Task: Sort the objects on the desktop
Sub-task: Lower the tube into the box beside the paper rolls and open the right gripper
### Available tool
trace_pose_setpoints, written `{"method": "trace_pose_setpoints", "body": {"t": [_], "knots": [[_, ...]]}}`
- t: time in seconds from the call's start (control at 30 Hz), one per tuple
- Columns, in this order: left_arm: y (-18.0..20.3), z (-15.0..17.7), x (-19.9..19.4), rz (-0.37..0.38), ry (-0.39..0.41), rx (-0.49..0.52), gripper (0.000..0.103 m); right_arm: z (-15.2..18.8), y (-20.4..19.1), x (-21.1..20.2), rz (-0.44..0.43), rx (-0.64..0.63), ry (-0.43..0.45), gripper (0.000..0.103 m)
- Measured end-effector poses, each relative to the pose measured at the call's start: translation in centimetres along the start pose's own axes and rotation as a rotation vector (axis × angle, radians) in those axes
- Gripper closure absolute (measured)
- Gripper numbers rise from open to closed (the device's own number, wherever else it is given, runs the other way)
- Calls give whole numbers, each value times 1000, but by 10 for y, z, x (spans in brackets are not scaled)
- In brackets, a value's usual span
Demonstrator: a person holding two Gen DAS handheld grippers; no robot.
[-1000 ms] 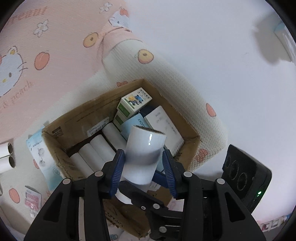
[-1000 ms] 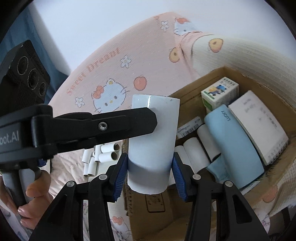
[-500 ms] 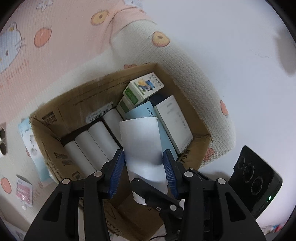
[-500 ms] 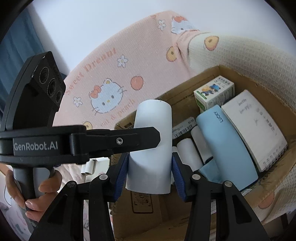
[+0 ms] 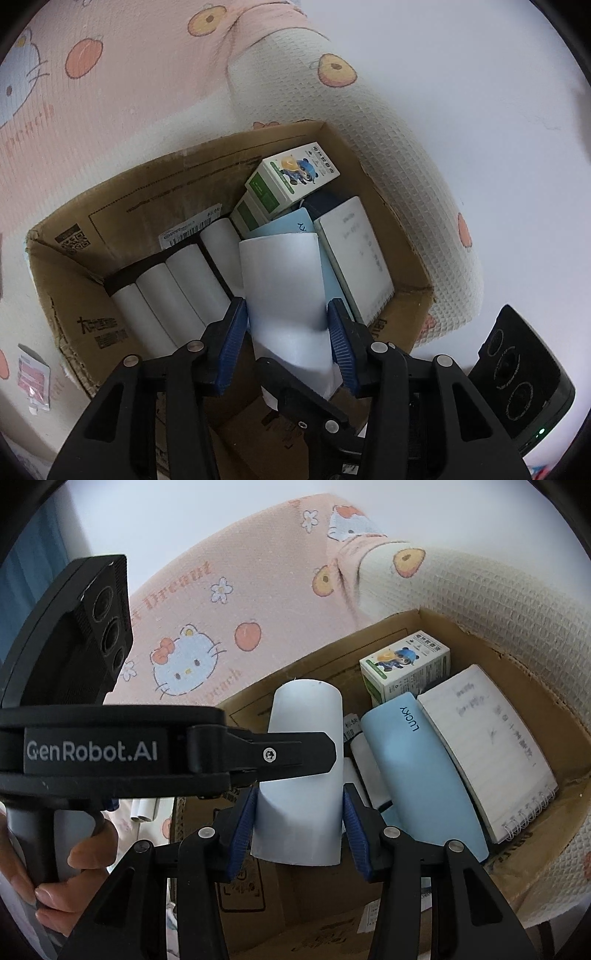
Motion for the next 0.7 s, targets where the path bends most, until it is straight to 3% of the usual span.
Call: {"method": "trace_pose_setpoints", "body": {"t": [0.3,0.47,0.63,0.67,0.7], "knots": [[-17,-7,13,115,-32,-97,54,-11,11,3,-4,20,-10,59],[-31,-13,20,87,-29,-142,54,-14,24,0,-4,58,-9,59],[-47,-22,33,59,-43,-199,54,-14,35,-3,85,28,-10,59],[-50,-23,36,58,-43,-216,54,-14,38,-5,98,34,-4,60],[-54,-25,40,60,-47,-233,54,-14,43,-9,108,49,14,74]]}}
Point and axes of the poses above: each gripper's, at about its wrist camera, not at the fingertips, and x roughly the way its jaws point, y to its right, z to its underside, the point moved 8 cm from there along x, roughly the way its jaws point, and after that the axes turned 11 degrees about -y, right-handed, at the moved point
